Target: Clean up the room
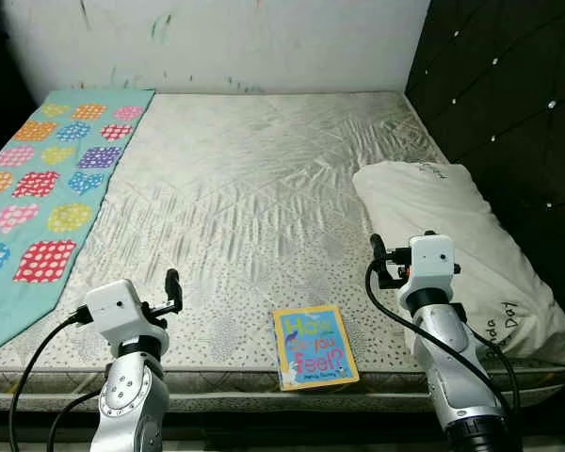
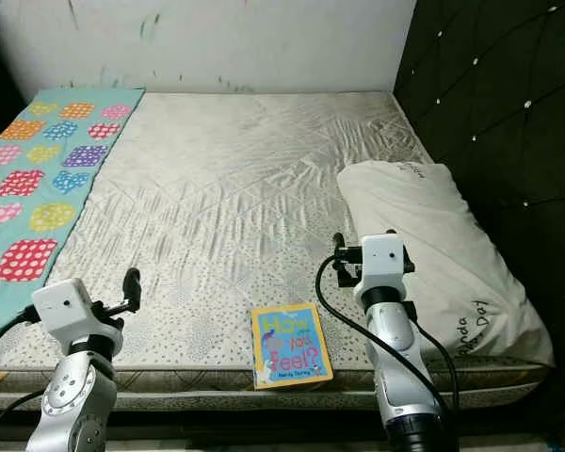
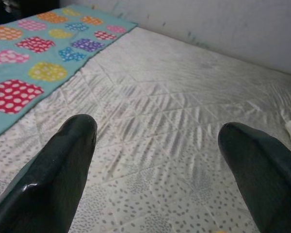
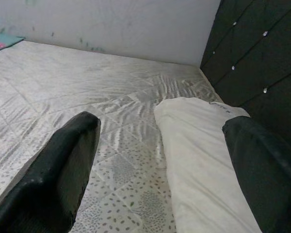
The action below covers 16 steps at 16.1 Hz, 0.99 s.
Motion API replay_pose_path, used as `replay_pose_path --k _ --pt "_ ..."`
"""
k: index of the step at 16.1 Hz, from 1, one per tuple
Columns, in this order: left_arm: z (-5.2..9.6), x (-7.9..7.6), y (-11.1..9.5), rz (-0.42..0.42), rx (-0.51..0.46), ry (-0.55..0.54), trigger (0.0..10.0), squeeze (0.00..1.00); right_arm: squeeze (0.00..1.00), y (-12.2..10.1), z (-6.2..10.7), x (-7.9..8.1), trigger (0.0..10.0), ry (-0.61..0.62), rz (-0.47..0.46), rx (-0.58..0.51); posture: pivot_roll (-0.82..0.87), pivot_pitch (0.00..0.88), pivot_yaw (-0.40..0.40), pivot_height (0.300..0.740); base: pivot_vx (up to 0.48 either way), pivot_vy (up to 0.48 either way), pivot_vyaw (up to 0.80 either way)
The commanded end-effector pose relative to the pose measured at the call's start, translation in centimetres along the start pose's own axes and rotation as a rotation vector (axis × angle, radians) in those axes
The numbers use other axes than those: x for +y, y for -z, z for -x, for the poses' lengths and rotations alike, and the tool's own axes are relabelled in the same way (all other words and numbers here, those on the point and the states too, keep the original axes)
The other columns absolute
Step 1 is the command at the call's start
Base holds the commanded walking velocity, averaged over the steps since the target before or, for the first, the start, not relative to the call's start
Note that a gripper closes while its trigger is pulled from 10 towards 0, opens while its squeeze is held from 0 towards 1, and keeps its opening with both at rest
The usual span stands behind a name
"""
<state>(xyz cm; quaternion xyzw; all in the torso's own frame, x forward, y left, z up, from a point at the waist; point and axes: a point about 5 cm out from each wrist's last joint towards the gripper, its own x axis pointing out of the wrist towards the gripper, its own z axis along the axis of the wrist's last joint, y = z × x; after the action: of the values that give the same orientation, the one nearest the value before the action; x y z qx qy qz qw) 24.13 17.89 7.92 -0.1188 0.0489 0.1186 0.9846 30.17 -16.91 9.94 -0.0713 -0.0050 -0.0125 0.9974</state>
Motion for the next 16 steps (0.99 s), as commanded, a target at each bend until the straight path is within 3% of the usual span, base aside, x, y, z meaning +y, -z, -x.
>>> replay_pose_path --k 1,16 --pt "-0.15 -0.21 -0.11 0.011 0.007 0.011 10.0 0.00 0.00 -0.59 -0.40 -0.43 10.0 0.026 0.003 -0.017 0.03 0.000 0.020 0.740 0.000 0.000 0.00" --pt "-0.39 -0.20 -0.57 -0.001 -0.002 0.011 10.0 0.00 0.00 -1.38 -0.75 -1.33 10.0 0.068 -0.021 -0.046 0.03 0.000 0.023 0.740 0.000 0.000 0.00"
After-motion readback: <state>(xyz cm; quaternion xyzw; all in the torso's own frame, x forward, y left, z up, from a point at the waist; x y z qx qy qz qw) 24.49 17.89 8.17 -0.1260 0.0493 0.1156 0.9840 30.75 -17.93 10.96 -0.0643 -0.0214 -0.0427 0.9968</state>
